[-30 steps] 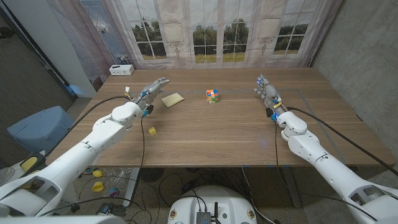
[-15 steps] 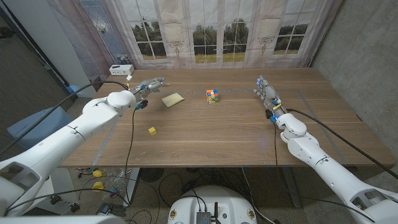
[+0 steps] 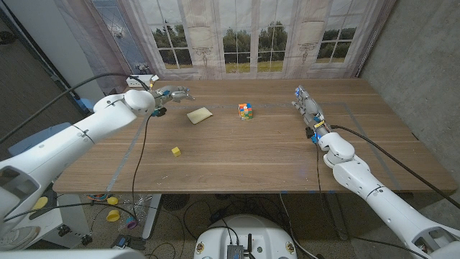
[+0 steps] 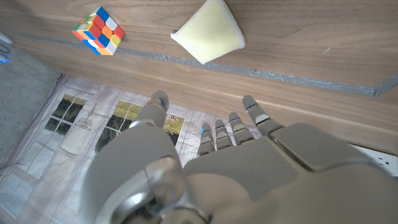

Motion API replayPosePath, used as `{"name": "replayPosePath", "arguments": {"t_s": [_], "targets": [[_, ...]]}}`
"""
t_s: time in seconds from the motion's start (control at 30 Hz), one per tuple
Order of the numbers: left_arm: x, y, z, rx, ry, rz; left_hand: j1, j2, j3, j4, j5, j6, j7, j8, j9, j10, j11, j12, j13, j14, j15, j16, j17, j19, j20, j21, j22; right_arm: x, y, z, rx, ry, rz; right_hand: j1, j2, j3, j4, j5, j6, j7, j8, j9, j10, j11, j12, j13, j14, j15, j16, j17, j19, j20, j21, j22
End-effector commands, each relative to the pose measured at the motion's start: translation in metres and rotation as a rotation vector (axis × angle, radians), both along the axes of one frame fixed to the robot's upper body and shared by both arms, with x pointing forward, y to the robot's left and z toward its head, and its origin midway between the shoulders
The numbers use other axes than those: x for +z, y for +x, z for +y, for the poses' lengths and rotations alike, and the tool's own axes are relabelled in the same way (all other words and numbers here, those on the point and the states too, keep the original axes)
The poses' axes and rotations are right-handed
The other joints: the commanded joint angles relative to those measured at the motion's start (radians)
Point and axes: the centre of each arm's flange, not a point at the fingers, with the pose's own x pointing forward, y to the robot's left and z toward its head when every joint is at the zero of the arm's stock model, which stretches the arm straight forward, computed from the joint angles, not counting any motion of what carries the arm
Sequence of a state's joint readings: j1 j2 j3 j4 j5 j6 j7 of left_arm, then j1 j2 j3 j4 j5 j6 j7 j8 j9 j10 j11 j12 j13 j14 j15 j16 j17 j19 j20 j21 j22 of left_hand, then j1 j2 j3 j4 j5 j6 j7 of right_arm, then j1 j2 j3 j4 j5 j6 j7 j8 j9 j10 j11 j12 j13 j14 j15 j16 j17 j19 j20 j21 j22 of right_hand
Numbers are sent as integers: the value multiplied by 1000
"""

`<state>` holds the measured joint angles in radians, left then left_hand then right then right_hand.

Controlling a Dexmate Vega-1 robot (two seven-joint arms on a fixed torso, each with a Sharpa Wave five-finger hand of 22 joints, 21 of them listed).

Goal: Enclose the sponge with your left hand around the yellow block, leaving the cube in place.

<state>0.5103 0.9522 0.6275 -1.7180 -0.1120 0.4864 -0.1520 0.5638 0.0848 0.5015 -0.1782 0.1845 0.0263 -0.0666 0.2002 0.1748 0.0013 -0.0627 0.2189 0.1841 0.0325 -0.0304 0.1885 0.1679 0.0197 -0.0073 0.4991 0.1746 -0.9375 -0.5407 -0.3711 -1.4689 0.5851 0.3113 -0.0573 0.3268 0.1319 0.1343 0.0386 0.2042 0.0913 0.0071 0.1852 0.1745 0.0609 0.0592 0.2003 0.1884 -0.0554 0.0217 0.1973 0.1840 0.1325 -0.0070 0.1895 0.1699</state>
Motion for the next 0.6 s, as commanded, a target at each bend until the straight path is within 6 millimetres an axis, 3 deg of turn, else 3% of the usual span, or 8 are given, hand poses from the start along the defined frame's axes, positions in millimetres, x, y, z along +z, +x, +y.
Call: {"name": "replayPosePath", "arguments": {"t_s": [0.03, 0.6], "targets": [[34, 1, 1, 55, 228, 64, 18, -7, -4, 0, -6, -4, -18, -5, 3, 0, -11, -3, 1, -1, -9, -2, 2, 2, -7, -5, 4, 6, -25, 22, -8, -40, -59, 5, -4, 5, 0, 5, 10, 2, 7, 5, 5, 7, 8, 3, 7, 3, 4, 3, 7, 7, 8, 3], [65, 7, -12, 58, 501, 146, 61, -40, -11, -7, -4, -8, -42, -7, 3, 0, -13, -8, 2, -4, -12, -5, 2, 8, -1, -18, 3, -3, -63, 50, -51, -45, -115, 4, -6, 5, -1, 4, 15, 2, 7, 5, 14, 8, 9, 3, 21, 8, 6, 3, 14, 8, 10, 3]]}}
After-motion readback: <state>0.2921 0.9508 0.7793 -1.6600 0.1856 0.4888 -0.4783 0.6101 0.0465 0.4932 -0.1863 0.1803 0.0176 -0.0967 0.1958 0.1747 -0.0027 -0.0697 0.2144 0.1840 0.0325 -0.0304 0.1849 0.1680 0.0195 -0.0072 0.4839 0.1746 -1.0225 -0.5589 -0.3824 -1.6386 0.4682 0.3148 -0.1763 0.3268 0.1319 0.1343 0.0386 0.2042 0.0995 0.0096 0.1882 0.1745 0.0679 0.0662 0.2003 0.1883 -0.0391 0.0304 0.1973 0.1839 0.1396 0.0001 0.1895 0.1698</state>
